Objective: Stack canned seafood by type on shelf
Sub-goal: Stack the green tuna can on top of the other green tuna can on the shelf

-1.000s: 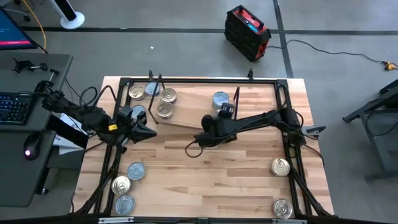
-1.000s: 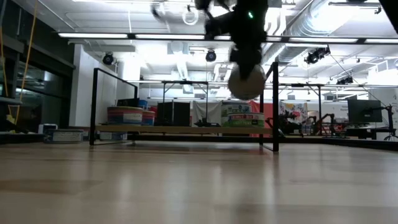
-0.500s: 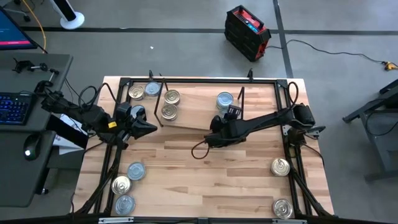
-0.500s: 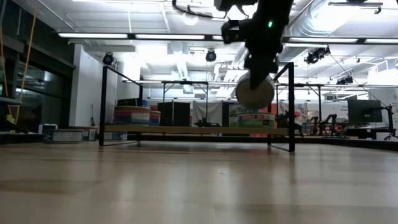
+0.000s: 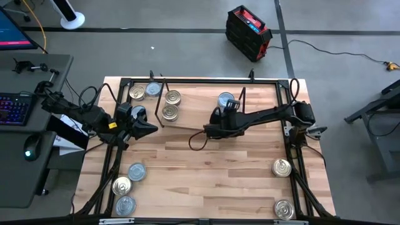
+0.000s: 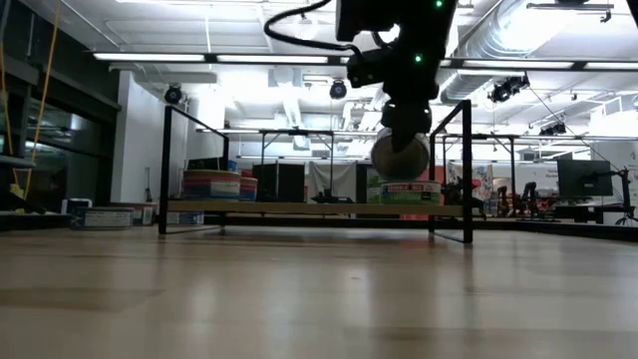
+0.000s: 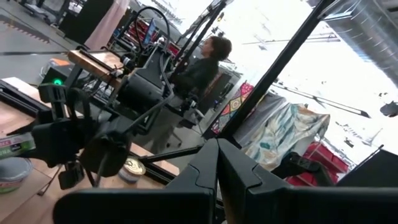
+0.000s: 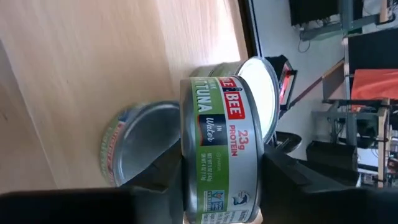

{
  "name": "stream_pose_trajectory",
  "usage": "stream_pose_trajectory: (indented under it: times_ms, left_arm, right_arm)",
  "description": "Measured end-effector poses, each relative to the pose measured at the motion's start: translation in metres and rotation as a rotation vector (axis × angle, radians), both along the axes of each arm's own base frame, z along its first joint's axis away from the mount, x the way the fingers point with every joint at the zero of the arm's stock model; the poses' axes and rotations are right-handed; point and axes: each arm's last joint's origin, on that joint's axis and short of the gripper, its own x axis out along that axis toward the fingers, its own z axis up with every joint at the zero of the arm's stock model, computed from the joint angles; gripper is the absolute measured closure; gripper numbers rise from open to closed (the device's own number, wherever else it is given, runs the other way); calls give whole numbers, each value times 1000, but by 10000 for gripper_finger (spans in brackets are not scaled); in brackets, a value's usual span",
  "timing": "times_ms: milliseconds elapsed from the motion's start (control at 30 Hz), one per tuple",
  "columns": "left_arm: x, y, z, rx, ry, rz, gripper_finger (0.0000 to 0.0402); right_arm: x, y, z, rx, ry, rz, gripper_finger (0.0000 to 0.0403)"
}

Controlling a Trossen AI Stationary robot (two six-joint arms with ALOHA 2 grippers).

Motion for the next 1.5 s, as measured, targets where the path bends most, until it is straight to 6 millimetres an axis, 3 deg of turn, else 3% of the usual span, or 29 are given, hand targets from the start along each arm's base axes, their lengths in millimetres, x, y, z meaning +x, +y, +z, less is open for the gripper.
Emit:
stream_pose_trajectory:
  times_ms: [200, 1167, 1500]
  left_arm:
    - [0, 0, 0, -7, 1, -1, 401]
    - [0, 0, -1, -10, 14, -2, 402]
    - [0, 0, -1, -7, 15, -2, 401]
  right_arm:
    - [-3, -5, 0, 14, 37, -15, 217]
    - [-3, -8, -4, 241, 29, -53, 206]
    - [-2, -8, -5, 257, 23, -64, 95]
